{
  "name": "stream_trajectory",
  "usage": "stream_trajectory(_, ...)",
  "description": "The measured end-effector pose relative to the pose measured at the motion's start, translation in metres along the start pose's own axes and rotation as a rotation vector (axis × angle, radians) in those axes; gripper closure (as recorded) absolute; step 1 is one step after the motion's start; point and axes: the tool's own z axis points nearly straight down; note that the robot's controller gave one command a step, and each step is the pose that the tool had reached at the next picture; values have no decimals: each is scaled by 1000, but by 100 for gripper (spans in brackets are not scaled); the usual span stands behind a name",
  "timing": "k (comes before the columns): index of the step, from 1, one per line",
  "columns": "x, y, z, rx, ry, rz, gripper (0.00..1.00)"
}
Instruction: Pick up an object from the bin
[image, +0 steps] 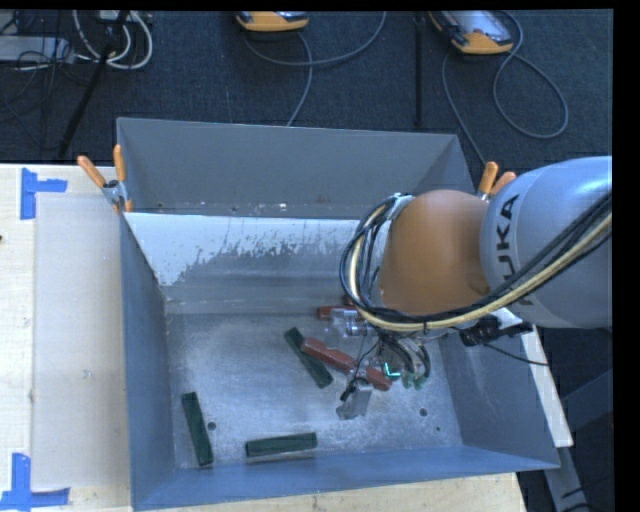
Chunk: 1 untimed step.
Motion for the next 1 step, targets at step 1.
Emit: stream_trajectory(1, -15, -18, 87, -4, -24, 226, 0)
